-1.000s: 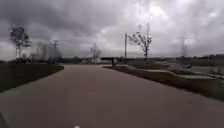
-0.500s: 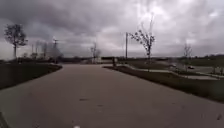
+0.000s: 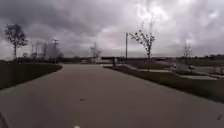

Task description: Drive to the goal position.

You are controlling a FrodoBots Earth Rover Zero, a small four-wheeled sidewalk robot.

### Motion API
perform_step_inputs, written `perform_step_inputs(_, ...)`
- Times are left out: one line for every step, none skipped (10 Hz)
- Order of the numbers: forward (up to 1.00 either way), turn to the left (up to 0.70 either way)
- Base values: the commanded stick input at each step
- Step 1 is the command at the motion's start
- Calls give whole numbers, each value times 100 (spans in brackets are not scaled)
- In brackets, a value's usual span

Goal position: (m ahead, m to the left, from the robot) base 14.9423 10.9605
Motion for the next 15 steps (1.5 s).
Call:
perform_step_inputs(100, 0)
perform_step_inputs(100, 0)
perform_step_inputs(100, 0)
perform_step_inputs(100, 0)
perform_step_inputs(100, 0)
perform_step_inputs(100, 0)
perform_step_inputs(100, 0)
perform_step_inputs(100, 0)
perform_step_inputs(100, 0)
perform_step_inputs(100, 0)
perform_step_inputs(100, 0)
perform_step_inputs(100, 0)
perform_step_inputs(100, 0)
perform_step_inputs(100, 0)
perform_step_inputs(100, 0)
